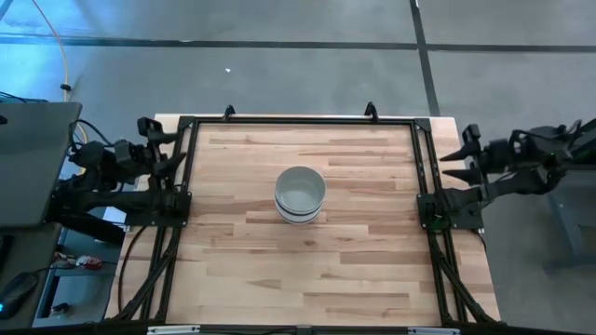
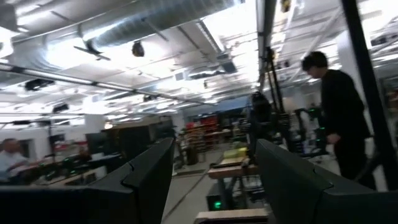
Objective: Nest bowls inside each other
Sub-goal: Return to Home Position
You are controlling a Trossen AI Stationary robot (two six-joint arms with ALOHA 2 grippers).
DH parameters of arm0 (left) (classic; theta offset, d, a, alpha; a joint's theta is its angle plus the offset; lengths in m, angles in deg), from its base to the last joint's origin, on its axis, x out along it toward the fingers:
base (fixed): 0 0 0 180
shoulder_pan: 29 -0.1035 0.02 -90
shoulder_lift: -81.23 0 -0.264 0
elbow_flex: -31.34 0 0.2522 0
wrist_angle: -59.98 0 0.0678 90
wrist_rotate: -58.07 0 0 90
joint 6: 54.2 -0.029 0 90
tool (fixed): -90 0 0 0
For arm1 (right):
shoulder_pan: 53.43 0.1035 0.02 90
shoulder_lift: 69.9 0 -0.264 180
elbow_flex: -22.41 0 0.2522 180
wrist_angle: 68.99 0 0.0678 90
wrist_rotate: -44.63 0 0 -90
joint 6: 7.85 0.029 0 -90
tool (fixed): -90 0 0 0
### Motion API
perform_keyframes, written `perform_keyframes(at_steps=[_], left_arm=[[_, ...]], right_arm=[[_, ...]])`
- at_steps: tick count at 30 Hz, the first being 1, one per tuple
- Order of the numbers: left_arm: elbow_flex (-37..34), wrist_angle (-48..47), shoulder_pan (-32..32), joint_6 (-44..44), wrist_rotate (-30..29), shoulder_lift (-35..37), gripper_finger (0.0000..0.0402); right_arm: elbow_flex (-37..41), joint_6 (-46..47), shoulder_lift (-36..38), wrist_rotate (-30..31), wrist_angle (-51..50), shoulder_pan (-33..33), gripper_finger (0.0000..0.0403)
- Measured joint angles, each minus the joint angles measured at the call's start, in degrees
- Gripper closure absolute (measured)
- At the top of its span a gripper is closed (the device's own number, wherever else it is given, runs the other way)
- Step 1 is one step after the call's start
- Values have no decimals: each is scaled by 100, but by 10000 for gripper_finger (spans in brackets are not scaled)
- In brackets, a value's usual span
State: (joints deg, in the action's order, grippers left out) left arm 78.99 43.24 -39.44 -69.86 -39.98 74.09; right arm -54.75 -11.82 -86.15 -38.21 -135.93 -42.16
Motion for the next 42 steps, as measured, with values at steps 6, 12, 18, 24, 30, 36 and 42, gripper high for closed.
perform_keyframes(at_steps=[6, 12, 18, 24, 30, 36, 42], left_arm=[[0, -20, 0, 59, -121, 0, 186], [-1, -20, -1, 63, -112, -1, 186], [-4, -21, 0, 176, -9, 0, 186], [-4, -142, -2, 352, 137, 0, 186], [-7, -197, -2, 367, 140, -2, 186], [-7, -203, -2, 454, 192, -2, 186], [-7, -232, -2, 455, 201, -2, 186]], right_arm=[[845, -103, 934, 24, 773, 0, 267], [1740, -211, 1594, 764, 1464, -8, 267], [2039, -195, 1568, 1716, 1492, -70, 267], [2049, -3, 1588, 1676, 1815, -190, 267], [2336, -236, 1597, 1528, 2409, -359, 267], [2702, -221, 1597, 1211, 2785, -417, 267], [3779, -681, 1597, 868, 4860, -417, 267]])
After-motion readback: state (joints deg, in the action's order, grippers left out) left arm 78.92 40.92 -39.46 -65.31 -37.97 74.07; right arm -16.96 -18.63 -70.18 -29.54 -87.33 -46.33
